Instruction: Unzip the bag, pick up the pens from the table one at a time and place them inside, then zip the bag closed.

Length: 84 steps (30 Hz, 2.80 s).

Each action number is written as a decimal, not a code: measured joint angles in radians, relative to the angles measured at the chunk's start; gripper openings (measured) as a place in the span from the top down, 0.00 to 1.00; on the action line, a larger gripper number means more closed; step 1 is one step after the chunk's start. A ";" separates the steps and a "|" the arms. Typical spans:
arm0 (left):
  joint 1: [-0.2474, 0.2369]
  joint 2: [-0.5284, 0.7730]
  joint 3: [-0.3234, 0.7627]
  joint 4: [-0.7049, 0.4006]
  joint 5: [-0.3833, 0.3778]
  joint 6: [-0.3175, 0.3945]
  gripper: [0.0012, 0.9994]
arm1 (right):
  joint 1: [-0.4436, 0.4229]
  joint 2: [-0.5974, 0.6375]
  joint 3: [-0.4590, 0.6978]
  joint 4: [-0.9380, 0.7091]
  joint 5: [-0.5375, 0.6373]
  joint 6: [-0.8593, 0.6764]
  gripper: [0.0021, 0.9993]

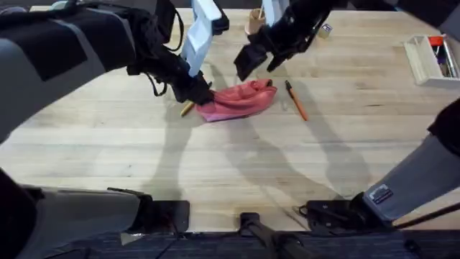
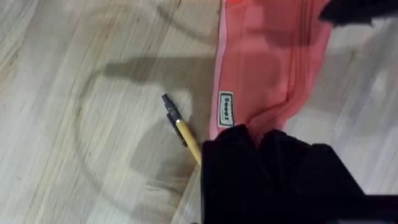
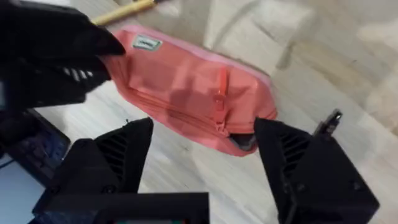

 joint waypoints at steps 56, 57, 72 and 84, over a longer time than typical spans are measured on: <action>0.000 0.000 0.000 0.000 0.000 -0.011 0.96 | 0.018 0.069 -0.126 0.116 0.089 -0.017 0.89; 0.000 0.000 0.000 0.000 0.000 -0.011 0.96 | 0.018 0.069 -0.126 0.116 0.089 -0.017 0.89; 0.000 0.000 0.000 0.000 -0.001 -0.011 0.96 | 0.017 0.094 -0.027 0.048 0.112 -0.017 0.97; 0.000 0.000 0.000 0.000 0.000 -0.011 0.96 | 0.018 0.094 0.016 0.033 0.117 -0.017 0.97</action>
